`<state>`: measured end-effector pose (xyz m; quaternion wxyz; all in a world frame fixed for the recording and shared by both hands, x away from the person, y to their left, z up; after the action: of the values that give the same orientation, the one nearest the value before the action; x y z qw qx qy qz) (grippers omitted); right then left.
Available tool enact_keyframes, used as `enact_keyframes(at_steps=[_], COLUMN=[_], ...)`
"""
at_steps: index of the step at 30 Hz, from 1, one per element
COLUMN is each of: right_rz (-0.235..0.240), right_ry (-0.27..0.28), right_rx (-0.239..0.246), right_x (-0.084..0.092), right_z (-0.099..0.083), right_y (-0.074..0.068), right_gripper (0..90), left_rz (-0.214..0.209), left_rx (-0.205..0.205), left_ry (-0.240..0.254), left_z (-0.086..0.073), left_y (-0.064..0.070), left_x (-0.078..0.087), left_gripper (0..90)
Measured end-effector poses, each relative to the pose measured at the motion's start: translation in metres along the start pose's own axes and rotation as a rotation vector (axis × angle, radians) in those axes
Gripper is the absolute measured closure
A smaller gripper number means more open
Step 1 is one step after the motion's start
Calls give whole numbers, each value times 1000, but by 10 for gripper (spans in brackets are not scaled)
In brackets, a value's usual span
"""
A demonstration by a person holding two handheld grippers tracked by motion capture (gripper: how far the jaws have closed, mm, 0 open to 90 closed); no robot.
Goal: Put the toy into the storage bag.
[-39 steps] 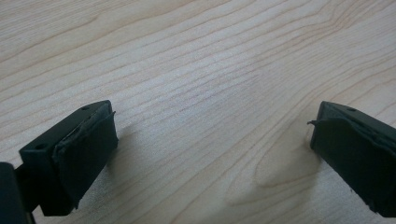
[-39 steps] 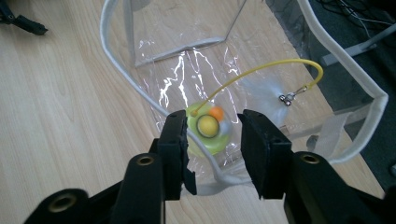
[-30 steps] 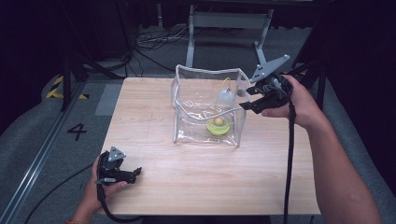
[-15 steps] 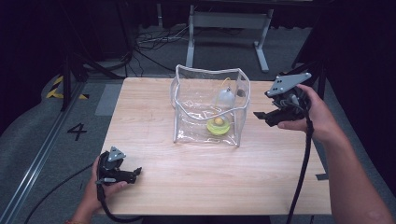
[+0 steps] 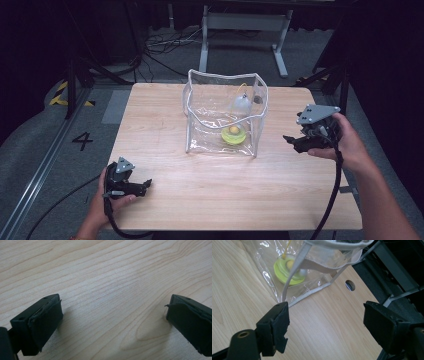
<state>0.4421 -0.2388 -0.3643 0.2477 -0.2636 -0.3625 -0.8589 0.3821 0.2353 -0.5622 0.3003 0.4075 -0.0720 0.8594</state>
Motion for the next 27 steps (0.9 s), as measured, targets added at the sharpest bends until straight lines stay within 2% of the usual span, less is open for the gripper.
enact_keyframes(at_steps=[4, 10, 16, 20, 27], right_rz=[2, -21, -12, -47, -55], right_ry=[4, 19, 21, 17, 30], right_rx=[-2, -32, -51, -67, -109], right_x=[-2, -6, -12, -15, -19], right_z=[-9, -32, -55, -67, -87], right_y=[-3, -12, -21, -22, -25], right_gripper=[190, 183, 178, 178, 175], left_rz=[0, 5, 6, 9, 12], left_rx=[0, 4, 5, 7, 8], left_ry=[0, 2, 4, 5, 5], left_z=[0, 0, 0, 0, 0], left_y=[0, 0, 0, 0, 0], left_x=[0, 0, 0, 0, 0], left_gripper=[8, 7, 6, 6, 6])
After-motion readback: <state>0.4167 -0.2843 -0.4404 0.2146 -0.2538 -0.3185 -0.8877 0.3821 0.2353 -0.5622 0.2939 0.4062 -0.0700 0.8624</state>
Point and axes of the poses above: each handheld gripper's, and its own axes: x roughly backward along the jaws, z roughly out of its top, y roughly to its right, the point moved 9 cm from there along -x, roughly forward along the jaws, and after that the axes turned 8 degrees about -z, right-handed, at the moved point
